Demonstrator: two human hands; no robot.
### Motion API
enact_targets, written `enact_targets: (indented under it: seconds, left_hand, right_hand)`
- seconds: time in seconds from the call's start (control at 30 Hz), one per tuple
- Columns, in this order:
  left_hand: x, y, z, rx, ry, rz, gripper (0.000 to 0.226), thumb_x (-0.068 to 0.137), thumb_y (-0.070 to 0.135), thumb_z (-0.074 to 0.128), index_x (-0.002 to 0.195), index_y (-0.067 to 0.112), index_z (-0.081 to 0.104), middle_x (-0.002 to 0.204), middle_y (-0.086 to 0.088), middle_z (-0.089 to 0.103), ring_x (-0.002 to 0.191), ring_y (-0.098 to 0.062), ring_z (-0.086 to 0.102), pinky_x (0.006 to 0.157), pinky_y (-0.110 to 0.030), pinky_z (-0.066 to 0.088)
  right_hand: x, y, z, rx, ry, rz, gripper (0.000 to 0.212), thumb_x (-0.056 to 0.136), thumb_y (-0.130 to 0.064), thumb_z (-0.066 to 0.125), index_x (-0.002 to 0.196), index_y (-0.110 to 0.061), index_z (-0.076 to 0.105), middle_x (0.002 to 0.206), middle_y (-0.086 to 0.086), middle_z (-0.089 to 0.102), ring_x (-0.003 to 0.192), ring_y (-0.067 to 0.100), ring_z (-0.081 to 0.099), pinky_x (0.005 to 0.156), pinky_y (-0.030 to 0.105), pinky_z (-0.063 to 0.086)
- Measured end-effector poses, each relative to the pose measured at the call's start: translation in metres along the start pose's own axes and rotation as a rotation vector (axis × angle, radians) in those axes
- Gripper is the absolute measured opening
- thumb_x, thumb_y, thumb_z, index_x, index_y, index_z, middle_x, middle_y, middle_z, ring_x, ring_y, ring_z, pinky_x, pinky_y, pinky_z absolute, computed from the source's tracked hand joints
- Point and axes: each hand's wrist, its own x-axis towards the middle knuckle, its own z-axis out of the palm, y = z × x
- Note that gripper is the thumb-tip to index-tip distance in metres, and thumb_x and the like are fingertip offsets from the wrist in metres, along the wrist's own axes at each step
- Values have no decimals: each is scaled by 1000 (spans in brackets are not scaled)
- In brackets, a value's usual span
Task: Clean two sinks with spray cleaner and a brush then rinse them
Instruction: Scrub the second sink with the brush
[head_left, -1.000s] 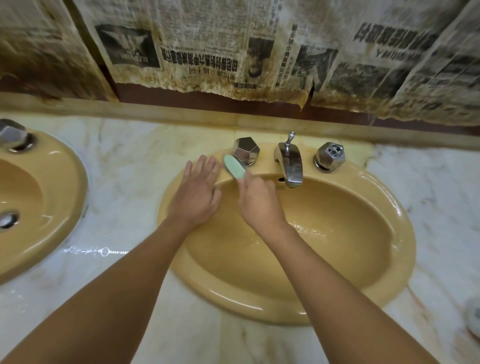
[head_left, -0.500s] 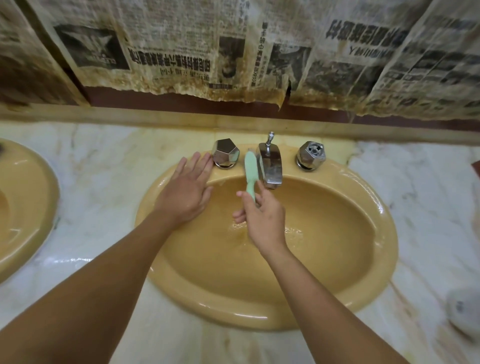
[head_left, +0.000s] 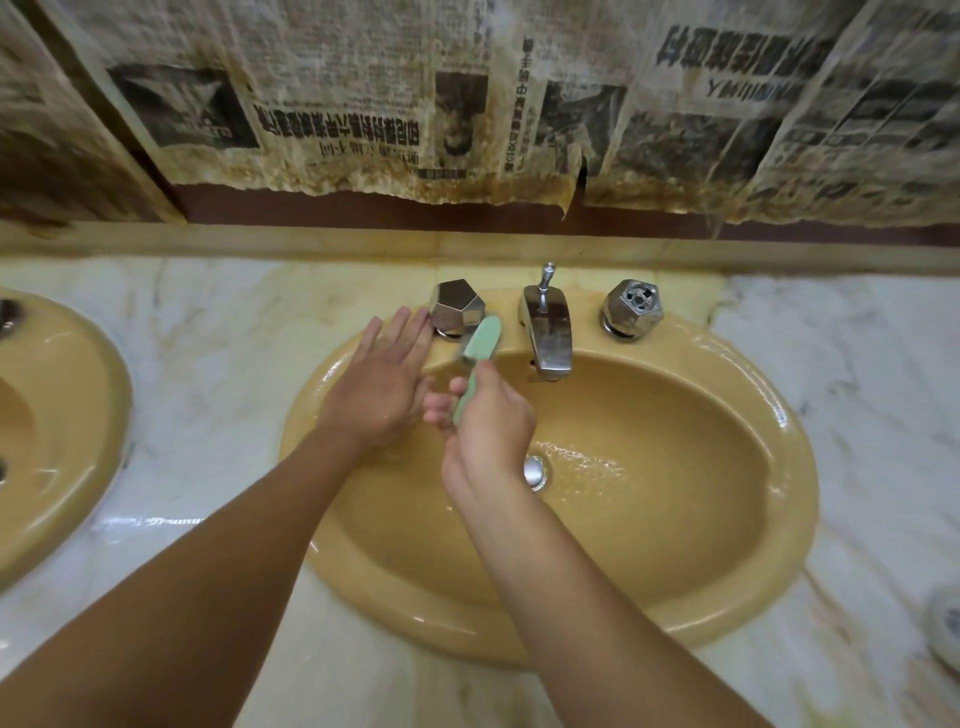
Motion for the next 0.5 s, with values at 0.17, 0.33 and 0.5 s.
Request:
enact_targets:
  seconds: [0.17, 0.33, 0.5]
  left_hand:
    - [-1, 0, 2, -3, 34, -9, 78, 95, 47, 12, 160, 4, 18, 169, -10, 12, 157, -25, 3, 127, -46, 1]
    - [-2, 0, 3, 24, 65, -10, 72, 98, 44, 19, 159, 5, 21, 168, -9, 16, 156, -24, 7, 127, -46, 3]
    - [-3, 1, 3, 31, 71, -15, 71, 99, 42, 21, 159, 5, 20, 168, -8, 15, 156, -24, 6, 127, -46, 4]
  right_hand:
    - [18, -9, -12, -222, -33, -120, 28, 105, -21, 49, 89, -6, 65, 60, 5, 55, 35, 16, 52, 35, 22, 41]
    - [25, -22, -72, -723, -89, -313, 28, 101, -32, 54, 81, -18, 68, 62, 0, 59, 38, 16, 49, 39, 25, 40]
    - [40, -52, -144, -1123, 22, -560, 23, 100, -35, 53, 110, -34, 74, 56, 8, 58, 48, 23, 49, 53, 37, 48]
